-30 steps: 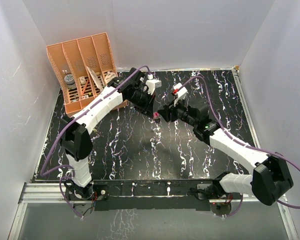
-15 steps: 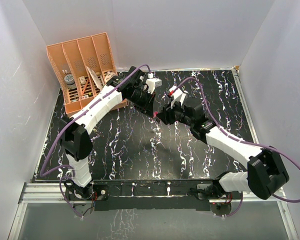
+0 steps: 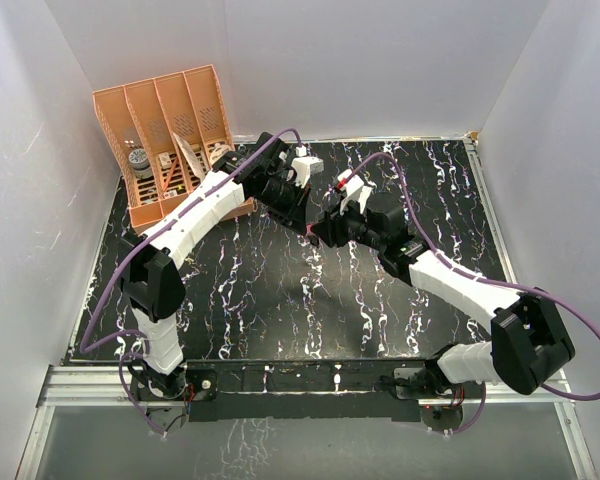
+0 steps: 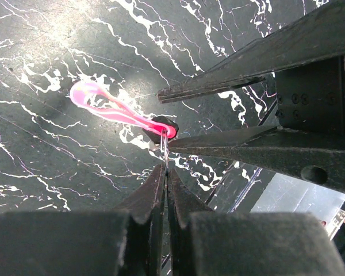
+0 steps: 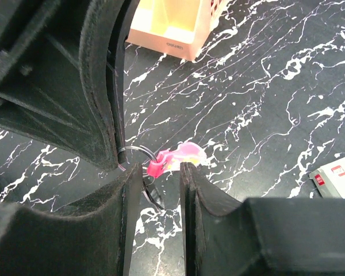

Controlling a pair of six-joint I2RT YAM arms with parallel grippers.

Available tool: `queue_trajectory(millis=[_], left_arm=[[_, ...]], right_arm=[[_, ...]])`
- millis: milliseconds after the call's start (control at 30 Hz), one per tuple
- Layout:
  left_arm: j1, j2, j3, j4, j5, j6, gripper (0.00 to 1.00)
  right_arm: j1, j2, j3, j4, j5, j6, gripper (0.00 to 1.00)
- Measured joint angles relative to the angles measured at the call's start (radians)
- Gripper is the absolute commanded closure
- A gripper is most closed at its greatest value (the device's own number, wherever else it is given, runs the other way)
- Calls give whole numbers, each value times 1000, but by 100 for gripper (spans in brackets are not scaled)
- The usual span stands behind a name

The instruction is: Put the keys on the keyring

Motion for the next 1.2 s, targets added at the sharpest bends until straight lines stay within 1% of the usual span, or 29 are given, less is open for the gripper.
queue_trajectory(millis=[433,833,867,1000,1033,1200], left_arm=[[0,0,-5,-1,10,1,100],[0,0,-5,3,21,1,100],[0,0,-5,3,21,1,100],[0,0,-5,4,23,2,100],[0,0,-5,8,23,2,100],[1,-1,-5,11,21,2,100]], right_arm=[[0,-10,4,15,8,5,70],[0,19,9,23,3,23,75],[0,20,9,23,2,24,77],[0,20,9,27,-4,25,91],[1,20,9,29,-8,29,94],[1,20,9,29,-7,30,100]])
